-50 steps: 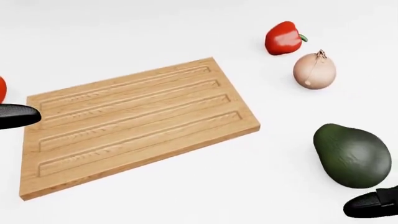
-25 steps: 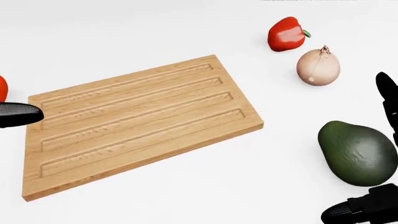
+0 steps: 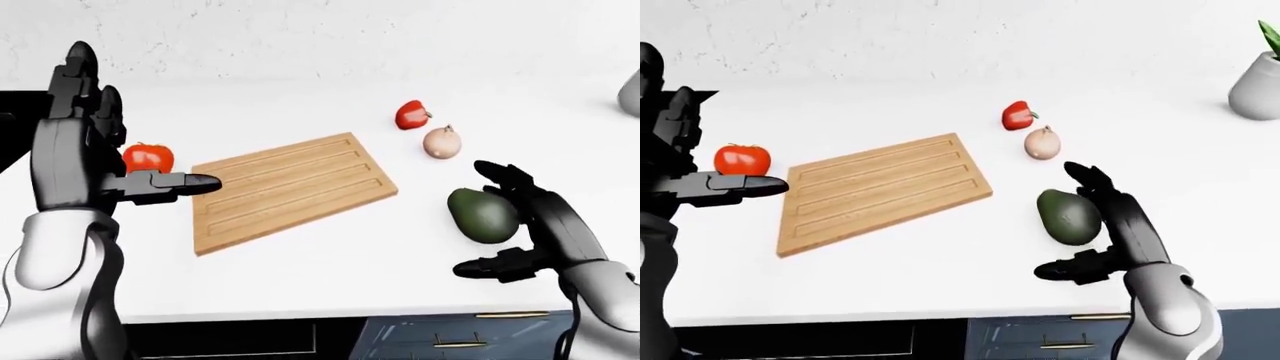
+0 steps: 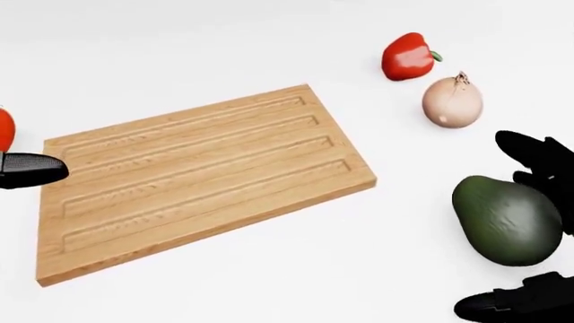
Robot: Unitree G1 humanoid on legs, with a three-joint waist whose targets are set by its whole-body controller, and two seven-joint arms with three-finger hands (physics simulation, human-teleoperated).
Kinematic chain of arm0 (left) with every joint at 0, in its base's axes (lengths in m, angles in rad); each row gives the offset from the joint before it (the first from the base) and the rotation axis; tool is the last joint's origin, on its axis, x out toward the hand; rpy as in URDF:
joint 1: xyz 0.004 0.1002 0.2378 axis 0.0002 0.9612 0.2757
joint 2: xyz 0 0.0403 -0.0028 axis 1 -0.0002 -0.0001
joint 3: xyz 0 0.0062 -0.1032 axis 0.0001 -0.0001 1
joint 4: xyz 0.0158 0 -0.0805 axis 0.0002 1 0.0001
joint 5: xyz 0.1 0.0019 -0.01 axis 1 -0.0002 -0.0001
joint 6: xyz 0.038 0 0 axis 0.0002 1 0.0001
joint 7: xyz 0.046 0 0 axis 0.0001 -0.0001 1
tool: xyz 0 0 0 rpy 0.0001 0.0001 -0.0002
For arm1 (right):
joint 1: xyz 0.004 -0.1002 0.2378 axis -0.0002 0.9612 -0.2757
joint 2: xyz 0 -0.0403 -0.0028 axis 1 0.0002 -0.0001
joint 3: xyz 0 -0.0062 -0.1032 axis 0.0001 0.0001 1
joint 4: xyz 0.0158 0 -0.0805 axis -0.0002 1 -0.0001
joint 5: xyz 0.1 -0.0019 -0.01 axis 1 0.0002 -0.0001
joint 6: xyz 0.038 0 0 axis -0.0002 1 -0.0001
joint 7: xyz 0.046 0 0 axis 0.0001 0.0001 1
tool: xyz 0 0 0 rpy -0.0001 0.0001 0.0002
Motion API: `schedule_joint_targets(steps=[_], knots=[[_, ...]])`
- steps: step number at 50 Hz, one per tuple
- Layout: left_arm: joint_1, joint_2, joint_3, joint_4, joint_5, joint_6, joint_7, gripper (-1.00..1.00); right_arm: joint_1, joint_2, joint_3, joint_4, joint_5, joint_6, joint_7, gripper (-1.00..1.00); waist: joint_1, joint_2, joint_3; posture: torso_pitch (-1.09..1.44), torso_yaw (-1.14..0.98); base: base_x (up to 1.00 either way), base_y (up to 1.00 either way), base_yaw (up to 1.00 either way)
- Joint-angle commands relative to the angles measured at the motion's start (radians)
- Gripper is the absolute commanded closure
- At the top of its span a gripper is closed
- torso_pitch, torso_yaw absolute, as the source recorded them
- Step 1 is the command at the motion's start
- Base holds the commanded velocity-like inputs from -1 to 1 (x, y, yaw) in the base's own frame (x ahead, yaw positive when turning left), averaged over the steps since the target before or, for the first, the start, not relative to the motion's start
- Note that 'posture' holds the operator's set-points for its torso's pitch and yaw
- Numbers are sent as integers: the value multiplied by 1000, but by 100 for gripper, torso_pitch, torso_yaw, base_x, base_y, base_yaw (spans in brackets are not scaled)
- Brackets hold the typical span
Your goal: Place the avocado, onion, tomato and bell pepper on the cutting board.
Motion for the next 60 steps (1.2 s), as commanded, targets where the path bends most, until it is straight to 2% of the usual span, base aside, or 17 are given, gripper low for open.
schedule_joint_targets(steps=[1, 5, 7, 16, 23, 30, 36, 40, 45, 50, 54, 60], knots=[[-23, 13, 7, -23, 5, -29, 1, -100, -6, -10, -1, 5, -31, -15, -24, -47, 1, 6, -8, 0, 0, 0, 0, 0], [-23, 13, 7, -25, 5, -28, -1, -100, -9, -10, 4, 7, -36, -14, -21, -36, 1, 4, -8, 0, 0, 0, 0, 0], [-26, 13, 8, -25, 4, -24, -1, -100, -18, -11, 10, 8, -42, -6, -19, -22, 2, 4, -8, 0, 0, 0, 0, 0], [-33, 14, 0, -15, 8, -28, -1, -100, -35, -16, 17, 20, -36, -6, -20, 16, 6, 1, -10, 0, 0, 0, 0, 0], [-29, 15, 7, -20, 7, -28, -4, -100, -37, -21, 15, 15, -37, -18, -23, 54, 7, 1, -16, 0, 0, 0, 0, 0], [-23, 14, 10, -18, 5, -34, -5, -100, -65, -44, 28, -16, -62, 1, 14, 74, 7, 3, -20, 0, 0, 0, 0, 0], [-19, 13, 12, -17, 5, -39, -4, -100, -212, -119, 82, -58, -161, 117, 152, 88, 4, 8, -19, 0, 0, 0, 0, 0], [-14, 14, 19, -24, 0, -36, -6, -100, -361, -172, 127, -23, -228, 169, 247, 95, 0, 14, -14, 0, 0, 0, 0, 0], [-13, 16, 24, -30, -6, -33, -2, -100, -549, -201, 187, 65, -292, 179, 364, 97, -5, 18, -6, 0, 0, 0, 0, 0], [-1, 18, 32, -33, -8, -39, -1, -100, -735, -168, 239, 203, -320, 143, 436, 97, -9, 27, 4, 0, 0, 0, 0, 0], [2, 16, 29, -32, -5, -43, 0, -100, -859, -138, 249, 335, -301, 98, 441, 96, -19, 36, 10, 0, 0, 0, 0, 0], [-2, 18, 31, -32, -7, -39, -2, -100, -971, -129, 249, 489, -233, 39, 410, 97, -20, 44, 13, 0, 0, 0, 0, 0]])
